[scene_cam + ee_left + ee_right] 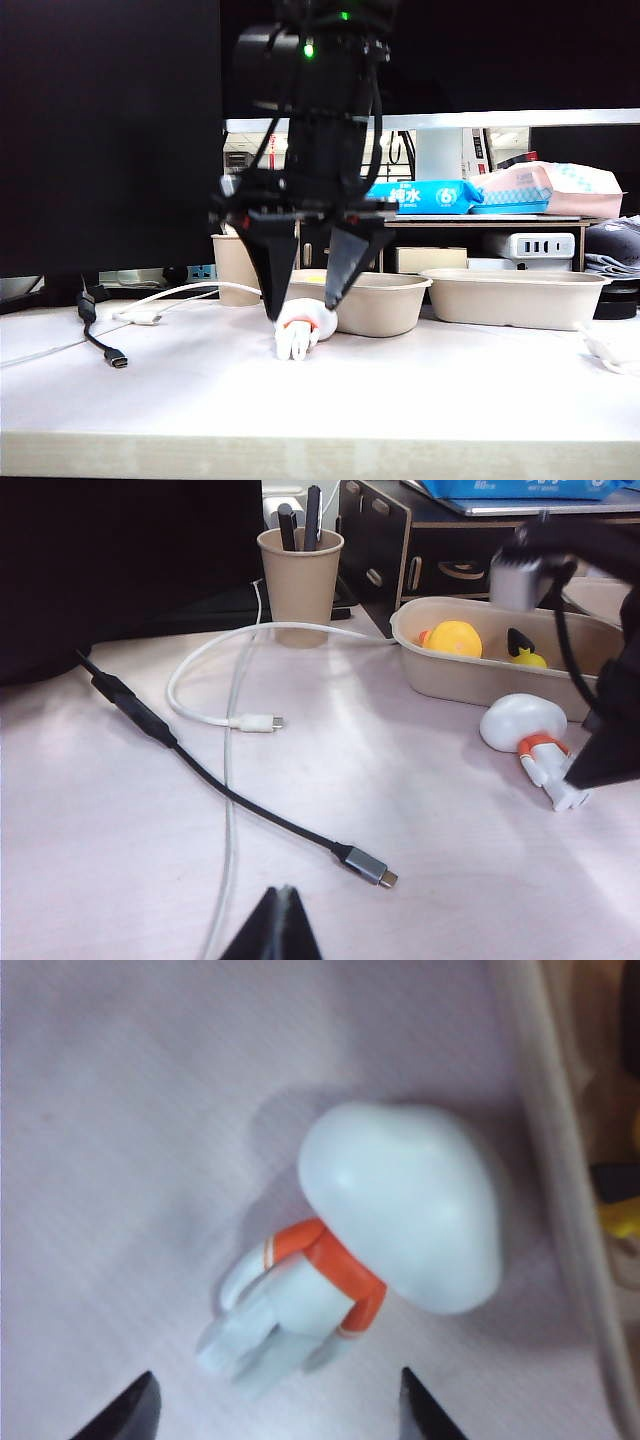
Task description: Put the dolls with similar colors into the same paper box, while dolls with different colors go into separate paper boxes.
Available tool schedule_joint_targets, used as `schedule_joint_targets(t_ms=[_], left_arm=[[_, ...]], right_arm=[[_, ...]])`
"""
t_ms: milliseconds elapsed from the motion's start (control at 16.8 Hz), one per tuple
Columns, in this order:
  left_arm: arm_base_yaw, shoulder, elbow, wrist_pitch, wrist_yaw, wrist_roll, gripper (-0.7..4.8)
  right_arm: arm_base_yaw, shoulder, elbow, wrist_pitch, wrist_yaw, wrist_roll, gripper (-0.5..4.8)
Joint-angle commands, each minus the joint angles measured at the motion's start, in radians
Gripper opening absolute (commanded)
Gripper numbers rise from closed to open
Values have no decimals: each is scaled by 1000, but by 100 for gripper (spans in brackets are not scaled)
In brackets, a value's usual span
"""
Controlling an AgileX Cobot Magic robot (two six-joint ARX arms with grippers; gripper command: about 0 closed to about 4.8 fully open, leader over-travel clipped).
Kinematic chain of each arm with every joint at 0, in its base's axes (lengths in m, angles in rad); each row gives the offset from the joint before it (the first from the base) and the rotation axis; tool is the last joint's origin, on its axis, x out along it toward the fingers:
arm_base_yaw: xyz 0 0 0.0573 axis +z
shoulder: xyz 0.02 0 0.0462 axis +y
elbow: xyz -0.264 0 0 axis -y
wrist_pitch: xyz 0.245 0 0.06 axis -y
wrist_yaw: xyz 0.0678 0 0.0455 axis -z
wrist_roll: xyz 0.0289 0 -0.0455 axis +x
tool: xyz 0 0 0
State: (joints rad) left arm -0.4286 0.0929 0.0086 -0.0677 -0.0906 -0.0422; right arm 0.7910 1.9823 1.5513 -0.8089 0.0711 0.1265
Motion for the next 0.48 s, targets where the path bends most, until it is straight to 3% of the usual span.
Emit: schedule_joint_targets(t_ms=[60,179,298,477], left_arm=[[2,0,1,8,1,1,-5],[2,0,1,9,1,1,-5],[2,0,1,9,1,1,-5],[2,0,1,8,1,1,-5]], right_arm=[[2,19,-4,45,5,24,307],[2,40,-4,72,5,52,312],[2,69,-4,84,5,89,388],[5,97,-4,103,5,92,396]])
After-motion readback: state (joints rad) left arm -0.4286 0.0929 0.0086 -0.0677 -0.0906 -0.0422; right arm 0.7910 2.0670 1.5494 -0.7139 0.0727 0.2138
